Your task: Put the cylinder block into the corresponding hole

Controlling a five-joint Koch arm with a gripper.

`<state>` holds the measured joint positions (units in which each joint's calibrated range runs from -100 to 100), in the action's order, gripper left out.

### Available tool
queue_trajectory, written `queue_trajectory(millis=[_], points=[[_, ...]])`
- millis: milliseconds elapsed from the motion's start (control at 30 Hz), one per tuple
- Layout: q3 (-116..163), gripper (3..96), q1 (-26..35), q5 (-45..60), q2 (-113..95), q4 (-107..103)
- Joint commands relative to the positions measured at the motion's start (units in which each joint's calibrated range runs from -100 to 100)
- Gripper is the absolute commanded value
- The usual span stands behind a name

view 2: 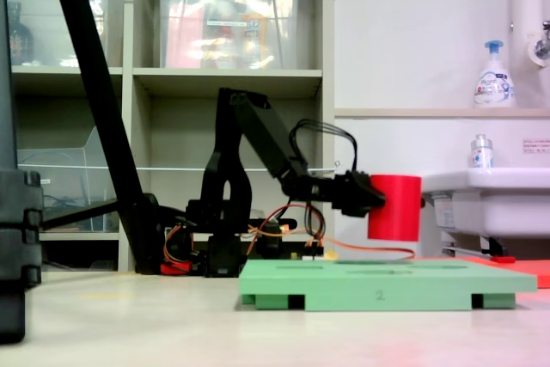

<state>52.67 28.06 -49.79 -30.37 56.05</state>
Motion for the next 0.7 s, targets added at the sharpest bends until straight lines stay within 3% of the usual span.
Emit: queue_trajectory(millis=[33, 700], points=[[1.67, 31.4, 0.39, 0.54, -5.25, 1.68], [13.43, 31.4, -0.98, 0.59, -9.16, 5.05]])
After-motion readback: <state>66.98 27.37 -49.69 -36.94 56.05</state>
